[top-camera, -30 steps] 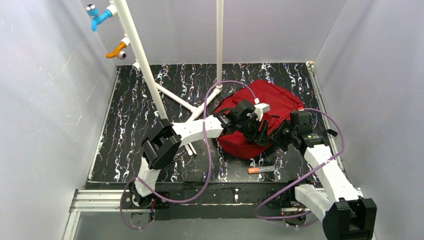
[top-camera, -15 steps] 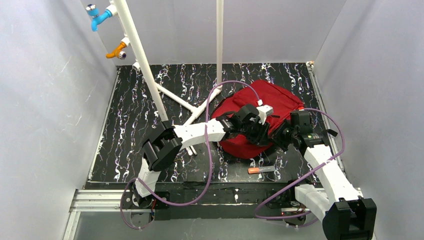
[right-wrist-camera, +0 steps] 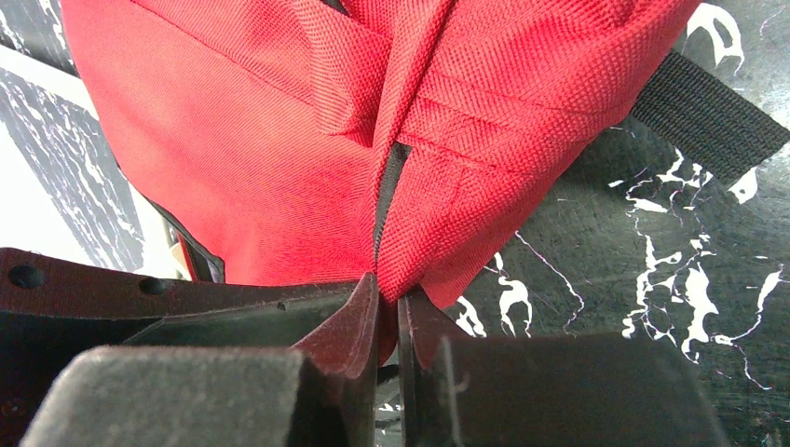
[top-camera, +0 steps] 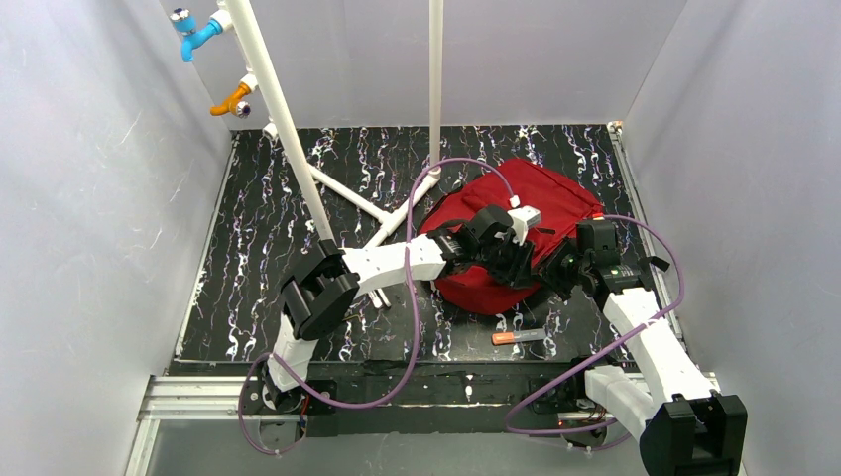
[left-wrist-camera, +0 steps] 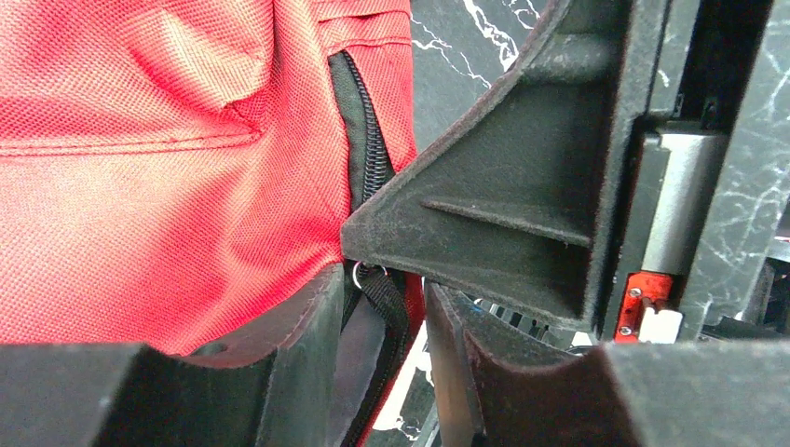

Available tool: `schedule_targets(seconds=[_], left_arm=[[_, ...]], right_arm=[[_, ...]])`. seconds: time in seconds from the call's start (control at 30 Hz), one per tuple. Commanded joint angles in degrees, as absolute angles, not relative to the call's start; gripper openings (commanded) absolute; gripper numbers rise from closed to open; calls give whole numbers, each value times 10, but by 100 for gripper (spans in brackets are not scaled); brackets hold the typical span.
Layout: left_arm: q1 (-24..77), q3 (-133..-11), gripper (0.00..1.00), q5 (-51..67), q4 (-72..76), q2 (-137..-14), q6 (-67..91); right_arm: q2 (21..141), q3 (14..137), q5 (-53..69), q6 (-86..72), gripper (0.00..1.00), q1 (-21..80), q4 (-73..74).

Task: Pack the student bag
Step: Zip the student bag at the center of the board.

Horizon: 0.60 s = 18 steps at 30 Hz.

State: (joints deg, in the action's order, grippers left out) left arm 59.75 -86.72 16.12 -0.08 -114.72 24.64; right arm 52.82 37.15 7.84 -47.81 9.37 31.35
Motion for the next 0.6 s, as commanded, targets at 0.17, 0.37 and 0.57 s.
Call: schedule_targets(seconds=[0.17,0.37,0.57], left_arm=[[593,-853,23,153,64,-1072,240],[593,-828,22,157,113,-1073,248],[592,-825,36,169,112,-1080,261]], right_arm=[[517,364,104,-476,1,97,300],[516,367,107,-479,1,97,300],[516,374,105,-476,1,97,305]])
